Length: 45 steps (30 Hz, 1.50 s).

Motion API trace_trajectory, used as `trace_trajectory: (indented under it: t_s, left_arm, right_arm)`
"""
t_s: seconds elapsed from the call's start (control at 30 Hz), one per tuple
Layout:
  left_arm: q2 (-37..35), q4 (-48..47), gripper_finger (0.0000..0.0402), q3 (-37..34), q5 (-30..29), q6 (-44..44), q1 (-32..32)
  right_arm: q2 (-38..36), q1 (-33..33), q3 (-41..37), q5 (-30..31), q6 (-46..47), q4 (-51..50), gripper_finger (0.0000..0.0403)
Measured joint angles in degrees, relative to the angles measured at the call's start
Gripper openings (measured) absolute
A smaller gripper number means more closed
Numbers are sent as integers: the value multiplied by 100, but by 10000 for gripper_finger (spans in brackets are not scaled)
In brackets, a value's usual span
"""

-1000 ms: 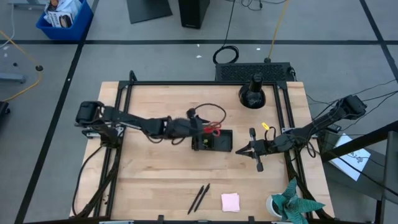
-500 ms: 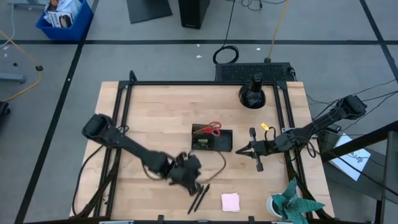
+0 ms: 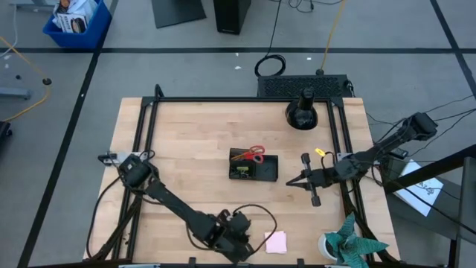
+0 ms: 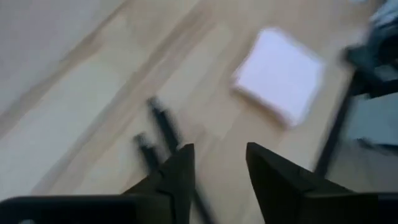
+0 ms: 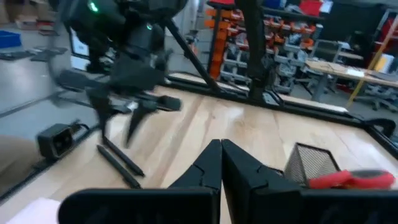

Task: Pick and place office supplies into organizer
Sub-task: Put the black pen into the black desk organizer

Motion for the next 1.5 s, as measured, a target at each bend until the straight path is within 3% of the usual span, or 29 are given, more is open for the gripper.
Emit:
trace_trajectory:
  t_s: [0.2,0.53,1.5]
  left_arm:
    - [278,-1779,159,969,439,-882,-103]
    - [474,-2002,159,1221,634,-914,96]
    - [1051,-2084,159,1119,1429,-205,331]
  right_arm:
    - [-598,289,-2,-4,-188,-508,0]
    - [-1059,377,0,13,-558,-693,0]
    - [-1067,375,0,33,-634,-1339,0]
